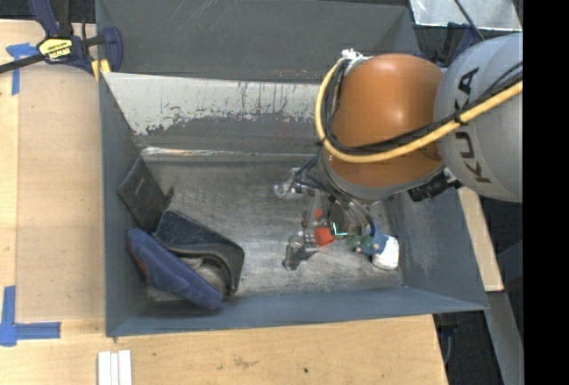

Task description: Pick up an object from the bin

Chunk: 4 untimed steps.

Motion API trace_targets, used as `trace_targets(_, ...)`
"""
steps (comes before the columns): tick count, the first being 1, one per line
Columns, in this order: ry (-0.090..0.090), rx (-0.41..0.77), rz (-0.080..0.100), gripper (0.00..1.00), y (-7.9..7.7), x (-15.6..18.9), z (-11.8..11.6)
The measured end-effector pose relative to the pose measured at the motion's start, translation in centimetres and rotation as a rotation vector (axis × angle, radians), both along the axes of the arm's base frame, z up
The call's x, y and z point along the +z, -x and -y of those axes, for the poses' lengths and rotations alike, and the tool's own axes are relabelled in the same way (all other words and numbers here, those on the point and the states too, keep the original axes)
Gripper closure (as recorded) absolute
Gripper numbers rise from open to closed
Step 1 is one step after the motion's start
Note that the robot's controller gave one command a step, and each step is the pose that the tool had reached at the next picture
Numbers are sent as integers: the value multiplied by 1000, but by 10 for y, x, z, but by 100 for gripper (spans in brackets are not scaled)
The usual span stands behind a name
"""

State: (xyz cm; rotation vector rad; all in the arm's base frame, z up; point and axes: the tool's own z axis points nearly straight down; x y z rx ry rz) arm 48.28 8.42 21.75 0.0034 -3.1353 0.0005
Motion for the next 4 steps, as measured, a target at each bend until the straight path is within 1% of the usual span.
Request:
trace_targets(1,-2,193,15,0,-8,-145,62)
trace_targets(2,3,457,14,0,-64,-116,139)
trace_targets(3,0,1148,9,0,-61,-85,217)
trace_targets(4,-13,1307,23,0,-61,-133,216)
